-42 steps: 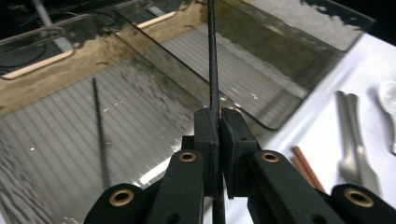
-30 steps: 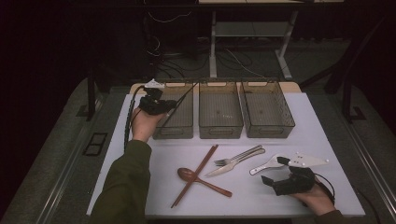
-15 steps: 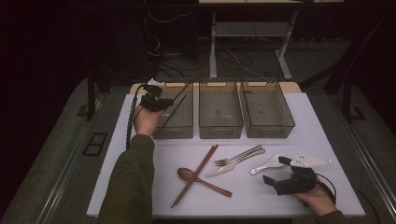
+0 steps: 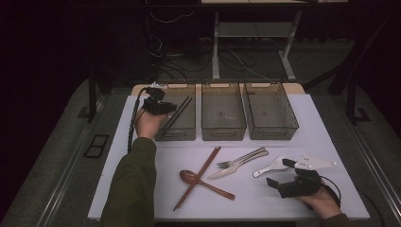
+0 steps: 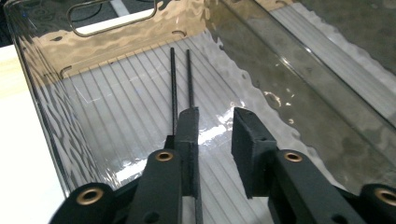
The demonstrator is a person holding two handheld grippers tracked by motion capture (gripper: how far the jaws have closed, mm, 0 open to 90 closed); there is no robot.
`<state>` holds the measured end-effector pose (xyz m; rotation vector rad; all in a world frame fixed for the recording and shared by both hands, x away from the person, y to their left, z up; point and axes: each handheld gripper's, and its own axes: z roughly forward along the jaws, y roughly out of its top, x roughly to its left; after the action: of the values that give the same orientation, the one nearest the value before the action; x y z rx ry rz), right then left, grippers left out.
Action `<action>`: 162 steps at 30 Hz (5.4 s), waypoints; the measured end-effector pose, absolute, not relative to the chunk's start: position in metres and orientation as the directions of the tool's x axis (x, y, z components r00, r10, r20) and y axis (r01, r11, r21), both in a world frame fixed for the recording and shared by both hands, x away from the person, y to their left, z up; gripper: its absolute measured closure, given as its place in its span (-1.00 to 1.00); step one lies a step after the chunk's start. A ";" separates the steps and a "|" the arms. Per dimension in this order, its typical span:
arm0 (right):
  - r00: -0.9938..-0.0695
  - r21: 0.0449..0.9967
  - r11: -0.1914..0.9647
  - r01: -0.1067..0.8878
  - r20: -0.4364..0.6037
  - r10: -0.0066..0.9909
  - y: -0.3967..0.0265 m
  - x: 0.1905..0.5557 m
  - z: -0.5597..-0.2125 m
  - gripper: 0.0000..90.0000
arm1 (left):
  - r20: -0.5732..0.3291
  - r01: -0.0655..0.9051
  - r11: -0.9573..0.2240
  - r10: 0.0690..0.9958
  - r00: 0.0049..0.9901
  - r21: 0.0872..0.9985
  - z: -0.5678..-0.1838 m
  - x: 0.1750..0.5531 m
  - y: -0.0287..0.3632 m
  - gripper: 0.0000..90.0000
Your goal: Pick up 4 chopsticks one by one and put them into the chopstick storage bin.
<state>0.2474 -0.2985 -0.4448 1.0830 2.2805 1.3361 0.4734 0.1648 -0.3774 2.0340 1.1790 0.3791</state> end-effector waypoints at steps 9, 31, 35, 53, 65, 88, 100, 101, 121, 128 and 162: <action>-0.677 0.835 0.294 0.466 0.123 0.726 -0.298 0.247 -0.445 -0.97 | -0.135 0.596 -0.314 0.798 0.587 0.739 -0.367 0.455 0.165 0.28; -0.676 0.833 0.297 0.466 0.119 0.727 -0.297 0.247 -0.445 -0.97 | -0.145 0.513 -0.370 0.686 0.713 0.775 -0.362 0.372 0.148 -0.02; -0.675 0.834 0.294 0.467 0.121 0.728 -0.297 0.247 -0.445 -0.97 | -0.147 0.510 -0.375 0.677 0.721 0.774 -0.369 0.357 0.144 -0.06; -0.679 0.836 0.297 0.462 0.117 0.725 -0.296 0.247 -0.445 -0.97 | -0.163 0.495 -0.385 0.639 0.752 0.779 -0.396 0.309 0.132 0.18; -0.681 0.835 0.299 0.462 0.118 0.722 -0.296 0.247 -0.445 -0.97 | -0.192 0.505 -0.417 0.597 0.779 0.756 -0.417 0.289 0.120 0.60; -0.683 0.833 0.310 0.459 0.107 0.722 -0.295 0.247 -0.446 -0.97 | -0.187 0.512 -0.496 0.565 0.804 0.701 -0.434 0.294 0.102 0.64; -0.683 0.832 0.310 0.460 0.109 0.723 -0.295 0.247 -0.446 -0.97 | -0.184 0.518 -0.500 0.572 0.799 0.694 -0.437 0.294 0.100 0.64; -0.682 0.832 0.309 0.460 0.108 0.723 -0.295 0.247 -0.446 -0.97 | -0.184 0.519 -0.501 0.573 0.799 0.693 -0.437 0.294 0.100 0.64; -0.681 0.832 0.309 0.461 0.109 0.724 -0.295 0.247 -0.446 -0.97 | -0.134 0.516 -0.536 0.595 0.793 0.668 -0.441 0.298 0.093 0.62; -0.682 0.831 0.311 0.461 0.108 0.723 -0.295 0.247 -0.446 -0.97 | -0.118 0.520 -0.540 0.610 0.784 0.662 -0.443 0.299 0.091 0.65; -0.682 0.832 0.309 0.462 0.110 0.723 -0.295 0.248 -0.446 -0.97 | -0.113 0.545 -0.522 0.647 0.754 0.656 -0.438 0.306 0.093 0.84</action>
<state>0.2476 -0.2949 -0.4456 1.0725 2.2955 1.3128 0.3063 0.0934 -0.4375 2.2527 0.8886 0.1879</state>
